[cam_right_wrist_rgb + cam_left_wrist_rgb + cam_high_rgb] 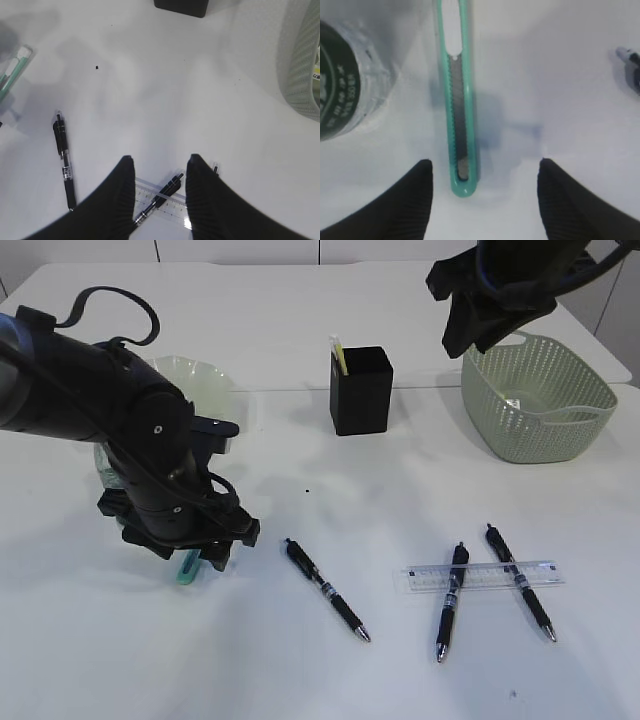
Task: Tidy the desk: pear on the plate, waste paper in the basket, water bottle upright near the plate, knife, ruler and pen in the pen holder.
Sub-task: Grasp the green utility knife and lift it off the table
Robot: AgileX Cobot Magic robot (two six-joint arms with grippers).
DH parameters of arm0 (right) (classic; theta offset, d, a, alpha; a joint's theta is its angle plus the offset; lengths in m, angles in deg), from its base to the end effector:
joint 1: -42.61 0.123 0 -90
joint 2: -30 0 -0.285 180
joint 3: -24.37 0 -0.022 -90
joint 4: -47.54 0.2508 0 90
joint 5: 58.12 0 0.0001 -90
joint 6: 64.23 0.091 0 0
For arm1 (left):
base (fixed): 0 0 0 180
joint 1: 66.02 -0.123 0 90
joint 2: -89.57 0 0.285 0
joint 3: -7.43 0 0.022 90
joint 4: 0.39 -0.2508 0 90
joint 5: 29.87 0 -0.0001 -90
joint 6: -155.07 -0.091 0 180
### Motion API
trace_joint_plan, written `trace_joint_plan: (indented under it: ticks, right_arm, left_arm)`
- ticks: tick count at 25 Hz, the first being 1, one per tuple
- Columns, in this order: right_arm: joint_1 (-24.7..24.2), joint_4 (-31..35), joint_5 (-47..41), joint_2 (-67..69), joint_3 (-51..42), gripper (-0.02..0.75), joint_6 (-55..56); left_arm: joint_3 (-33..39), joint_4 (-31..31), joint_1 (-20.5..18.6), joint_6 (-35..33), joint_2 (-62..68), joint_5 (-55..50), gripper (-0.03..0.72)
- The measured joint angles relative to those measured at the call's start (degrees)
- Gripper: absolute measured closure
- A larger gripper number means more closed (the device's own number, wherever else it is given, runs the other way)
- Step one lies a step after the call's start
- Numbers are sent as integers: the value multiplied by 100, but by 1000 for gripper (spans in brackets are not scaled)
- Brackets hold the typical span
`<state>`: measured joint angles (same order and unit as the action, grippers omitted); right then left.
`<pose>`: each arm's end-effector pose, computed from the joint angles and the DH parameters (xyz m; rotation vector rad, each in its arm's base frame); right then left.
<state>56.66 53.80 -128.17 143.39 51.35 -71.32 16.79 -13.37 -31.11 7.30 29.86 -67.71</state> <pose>0.3841 0.1057 0.3393 -0.4799 2.6901 0.1854 0.3118 -0.2023 0.1382 0.3023 2.8574 0.0164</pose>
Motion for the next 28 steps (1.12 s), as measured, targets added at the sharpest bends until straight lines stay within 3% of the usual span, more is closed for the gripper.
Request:
trace_joint_plan:
  ticks: [28]
  right_arm:
    - [0, 0, 0, 0, 0, 479, 0]
  left_arm:
    - [-26, 167, 0, -48, 395, 338, 222]
